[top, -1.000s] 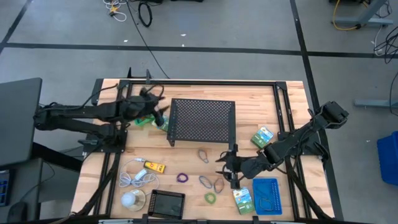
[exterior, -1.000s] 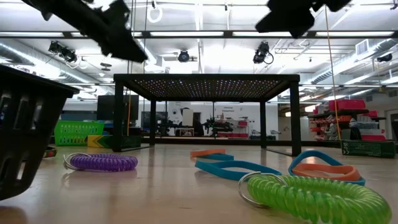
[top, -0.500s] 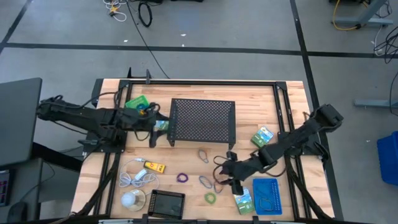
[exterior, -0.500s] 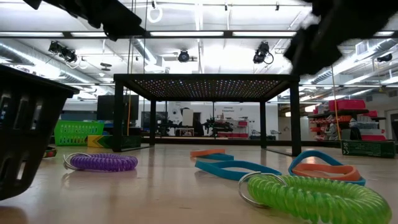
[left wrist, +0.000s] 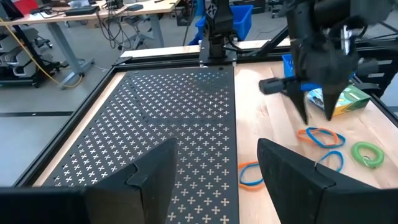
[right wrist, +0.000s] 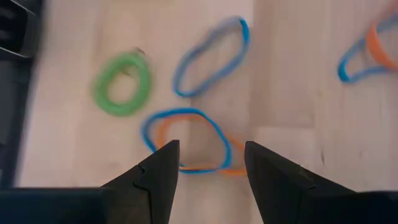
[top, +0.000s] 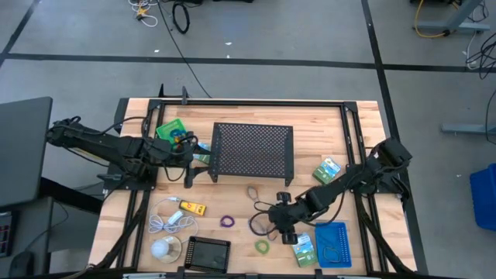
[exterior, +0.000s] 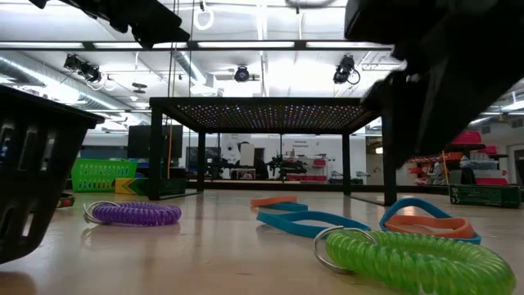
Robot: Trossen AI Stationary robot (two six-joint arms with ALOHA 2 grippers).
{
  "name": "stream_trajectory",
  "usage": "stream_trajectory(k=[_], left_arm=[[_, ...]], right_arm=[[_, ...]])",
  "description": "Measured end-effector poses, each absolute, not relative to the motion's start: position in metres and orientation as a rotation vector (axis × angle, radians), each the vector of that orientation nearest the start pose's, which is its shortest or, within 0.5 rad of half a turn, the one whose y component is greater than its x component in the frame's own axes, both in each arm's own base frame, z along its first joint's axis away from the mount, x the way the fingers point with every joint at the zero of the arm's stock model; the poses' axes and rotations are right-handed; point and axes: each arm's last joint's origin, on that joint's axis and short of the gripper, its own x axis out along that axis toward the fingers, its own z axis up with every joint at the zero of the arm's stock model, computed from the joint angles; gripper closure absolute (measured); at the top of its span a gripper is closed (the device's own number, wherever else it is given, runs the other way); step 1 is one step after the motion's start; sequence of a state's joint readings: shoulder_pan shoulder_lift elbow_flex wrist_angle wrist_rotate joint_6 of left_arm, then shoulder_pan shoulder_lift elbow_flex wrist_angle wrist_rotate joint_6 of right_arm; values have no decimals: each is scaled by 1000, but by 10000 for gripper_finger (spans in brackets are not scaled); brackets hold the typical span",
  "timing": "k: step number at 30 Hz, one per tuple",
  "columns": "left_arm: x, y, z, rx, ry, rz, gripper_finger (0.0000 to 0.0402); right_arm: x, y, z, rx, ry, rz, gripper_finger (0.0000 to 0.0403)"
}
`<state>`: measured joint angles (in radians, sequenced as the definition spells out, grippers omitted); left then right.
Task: Pick & Place Office Desk Supplies
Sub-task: Put the blue rubber band into the blue bin
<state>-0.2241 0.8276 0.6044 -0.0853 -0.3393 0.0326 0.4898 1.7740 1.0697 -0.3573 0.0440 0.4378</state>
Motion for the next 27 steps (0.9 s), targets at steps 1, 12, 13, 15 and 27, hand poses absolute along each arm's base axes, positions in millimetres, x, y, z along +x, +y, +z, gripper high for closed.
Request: stream_trajectory(k=[1,12,13,15,27], left_arm=[[182,-32,273,119,298,109,173],[181,-32,272,129,311,99,173],[181,-32,272,130,313,99,173],[181,-32,272,131,316,100,173],[181,-32,272,131,316,100,173]], right_arm=[[307,161,161,109,1107,161,213],[312,158,142,145,1177,147,213],[312,158,142,144,1178,146,214],[312,158,142,144,1176,137,219],[309,157,140,118,1189,74,393]])
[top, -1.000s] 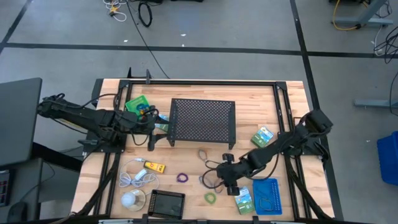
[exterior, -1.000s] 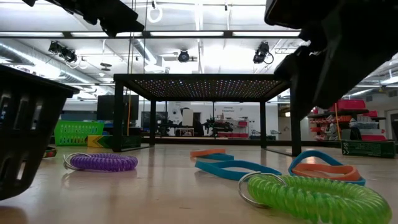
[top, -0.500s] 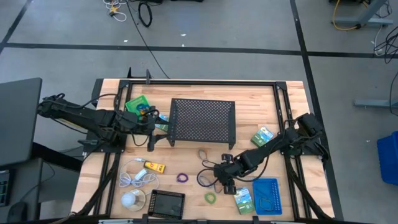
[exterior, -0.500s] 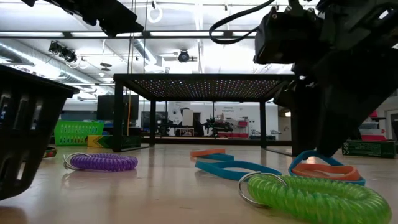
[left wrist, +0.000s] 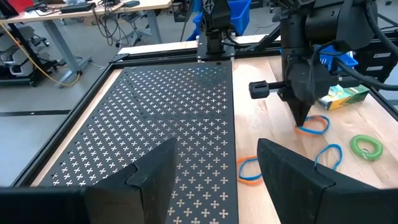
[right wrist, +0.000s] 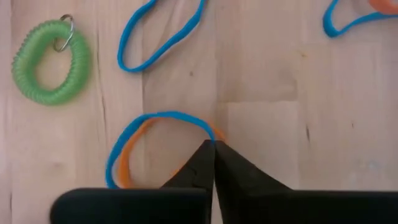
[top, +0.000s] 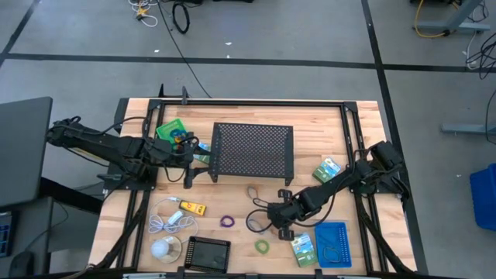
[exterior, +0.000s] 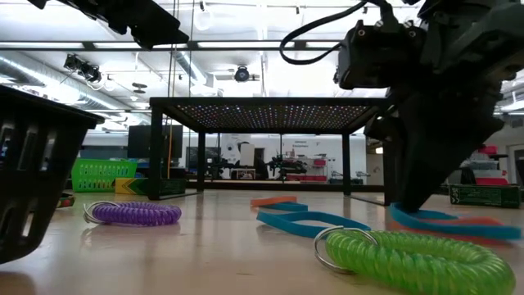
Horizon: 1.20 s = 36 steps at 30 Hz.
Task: Pick & Place Office Desk Supplies
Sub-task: Put the blue rubber band into the blue bin
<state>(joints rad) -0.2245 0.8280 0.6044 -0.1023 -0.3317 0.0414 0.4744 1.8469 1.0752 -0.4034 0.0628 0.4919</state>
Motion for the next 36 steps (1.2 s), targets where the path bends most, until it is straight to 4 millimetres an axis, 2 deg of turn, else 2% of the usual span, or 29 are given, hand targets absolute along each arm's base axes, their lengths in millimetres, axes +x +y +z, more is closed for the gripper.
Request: stream_trajectory(k=[10,17,23,28,36], left_arm=[[181,-32,272,131,316,100,173],[181,-32,272,131,315,100,173],[181,-32,272,133,315,99,173],[181,-33,272,135,316,69,173],[181,-32,272,154,316,66,173]], right_arm=[[304,168,147,82,1191,54,401],[311,184,182,10,1170,15,401],[307,193,210,-29,1206,-61,402],[298,196,224,-24,1275,-136,402],[268,203,233,24,1471,-278,403]])
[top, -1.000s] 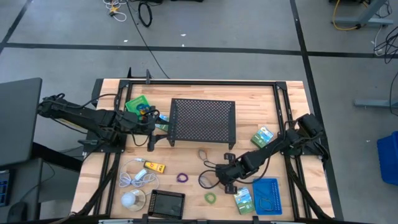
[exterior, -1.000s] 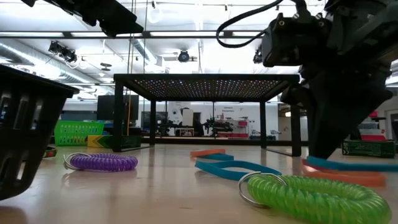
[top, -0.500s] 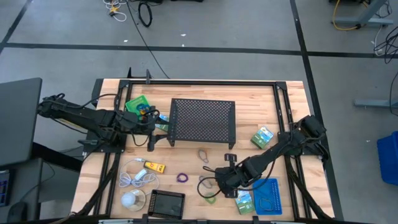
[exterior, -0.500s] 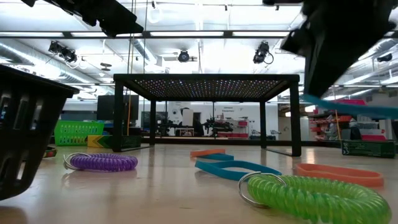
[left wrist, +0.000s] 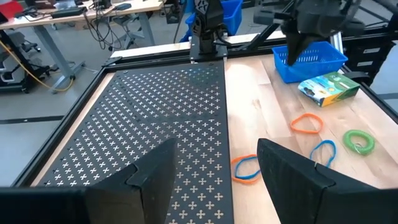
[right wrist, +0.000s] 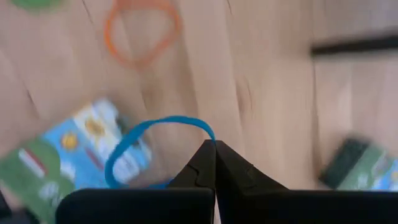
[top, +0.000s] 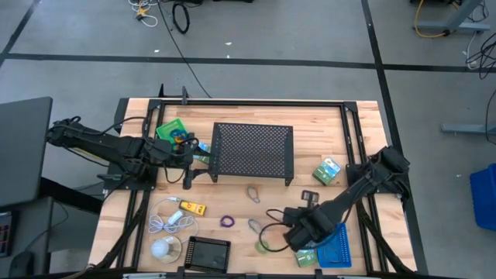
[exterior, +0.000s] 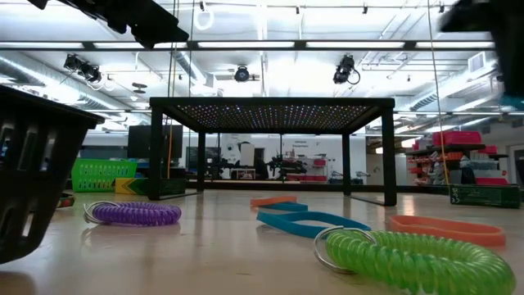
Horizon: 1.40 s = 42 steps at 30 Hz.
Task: Pick & Place Office Desk Supplies
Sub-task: Put the blue rubber band into the blue bin, then put the orange rubber band into the blue bin
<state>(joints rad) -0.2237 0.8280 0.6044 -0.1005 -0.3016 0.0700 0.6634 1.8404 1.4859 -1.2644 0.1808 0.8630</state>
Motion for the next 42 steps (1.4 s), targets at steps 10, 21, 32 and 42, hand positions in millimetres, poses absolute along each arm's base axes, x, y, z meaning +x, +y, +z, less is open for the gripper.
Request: stream_trajectory(k=[10,21,32,42], left_arm=[[181,-32,272,167,316,64,173],[181,-32,272,173,316,63,173],[181,-33,272,168,316,38,173],[181,-33,272,165,316,30,173]], right_arm=[[238,220,234,157,1674,-368,403],[223,234,232,291,1802,-368,403],[211,230,193,362,1872,-457,393],[206,227,191,315,1838,-539,333]])
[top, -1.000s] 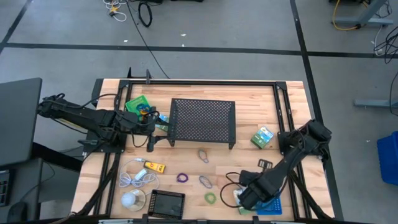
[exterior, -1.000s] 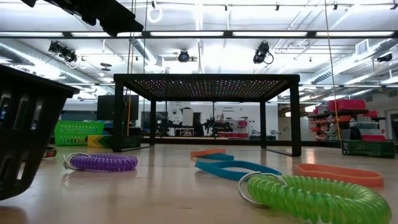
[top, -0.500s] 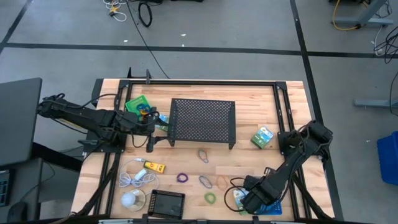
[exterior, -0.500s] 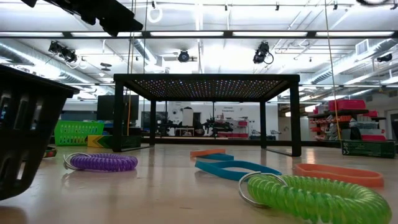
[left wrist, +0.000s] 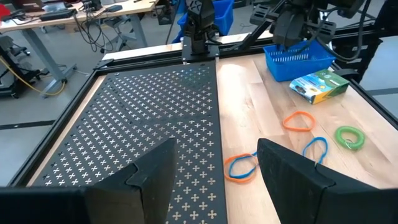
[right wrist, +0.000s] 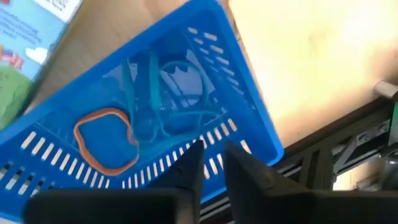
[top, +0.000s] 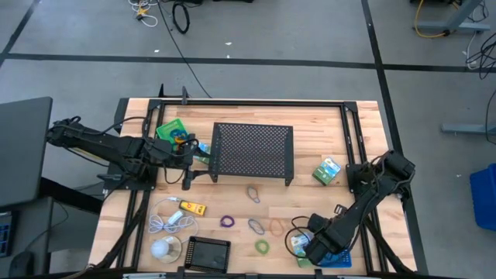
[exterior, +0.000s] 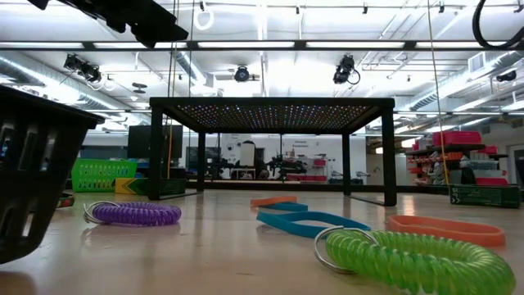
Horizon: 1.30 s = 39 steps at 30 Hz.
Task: Pick & Place Office Desk Supplies
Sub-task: Put the orange rubber band into the blue bin
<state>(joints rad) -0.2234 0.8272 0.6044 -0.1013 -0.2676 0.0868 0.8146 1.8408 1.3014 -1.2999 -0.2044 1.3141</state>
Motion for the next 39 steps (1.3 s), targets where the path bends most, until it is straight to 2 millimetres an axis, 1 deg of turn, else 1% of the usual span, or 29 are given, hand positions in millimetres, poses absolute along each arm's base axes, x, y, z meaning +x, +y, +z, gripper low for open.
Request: stream_trajectory(k=[8,11,13,16,19,22,25,30,35,39], left_arm=[[181,-33,272,165,316,31,173],[181,-33,272,165,316,31,173],[181,-33,272,165,316,31,173],[181,-33,272,164,316,31,173],[181,-33,272,161,316,31,173],[181,-33,272,155,316,32,173],[181,-33,272,154,316,33,173],[181,-33,272,157,317,32,173],[181,-33,272,157,317,32,173],[181,-33,272,157,317,32,173]], right_arm=[[204,218,195,230,1771,-659,226],[208,218,206,208,1680,-644,194],[212,219,217,201,1610,-621,181],[223,221,231,203,1482,-539,175],[241,222,236,191,1369,-426,174],[264,221,230,197,1288,-275,174],[282,215,224,166,1247,-204,174],[298,205,215,65,1249,-145,174],[314,208,201,22,1242,-4,174],[319,211,187,14,1281,54,174]])
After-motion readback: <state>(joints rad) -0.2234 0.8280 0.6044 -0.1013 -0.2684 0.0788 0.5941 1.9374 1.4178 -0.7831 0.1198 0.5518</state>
